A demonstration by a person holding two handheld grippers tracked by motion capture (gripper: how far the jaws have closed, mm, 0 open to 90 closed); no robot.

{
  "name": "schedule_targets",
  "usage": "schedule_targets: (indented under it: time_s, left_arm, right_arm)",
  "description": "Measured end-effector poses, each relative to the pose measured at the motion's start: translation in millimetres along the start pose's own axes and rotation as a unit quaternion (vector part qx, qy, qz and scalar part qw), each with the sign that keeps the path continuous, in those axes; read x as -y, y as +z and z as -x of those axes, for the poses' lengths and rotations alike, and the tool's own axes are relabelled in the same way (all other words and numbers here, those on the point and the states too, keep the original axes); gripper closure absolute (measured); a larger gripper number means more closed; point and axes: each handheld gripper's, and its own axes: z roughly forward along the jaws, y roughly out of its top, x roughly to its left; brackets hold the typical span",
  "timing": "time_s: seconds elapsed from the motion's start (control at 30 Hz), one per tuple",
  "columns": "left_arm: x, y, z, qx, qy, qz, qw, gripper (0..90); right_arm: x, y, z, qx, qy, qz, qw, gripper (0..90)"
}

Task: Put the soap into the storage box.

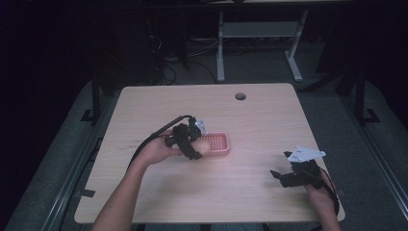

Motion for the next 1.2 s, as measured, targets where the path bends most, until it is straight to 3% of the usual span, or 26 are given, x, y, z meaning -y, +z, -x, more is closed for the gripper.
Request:
schedule_targets:
  time_s: [0.57, 0.93, 1.2]
  left_arm:
    - [-22.3, 9.5, -9.2, 0.002, 0.005, -0.012, 0.9999, 32.2]
    - [-25.1, 14.2, -15.7, 0.005, -0.003, -0.001, 1.0000, 32.2]
    - [-29.9, 15.7, -21.1, 0.003, 0.000, -0.010, 0.9999, 32.2]
  right_arm:
    - [0.2, -0.6, 1.0, -0.002, 0.003, 0.005, 1.0000, 13.9]
    - [0.3, -0.9, 1.0, -0.002, 0.008, 0.005, 1.0000, 14.0]
    - [0.4, -0.2, 1.1, -0.001, 0.009, 0.004, 1.0000, 14.0]
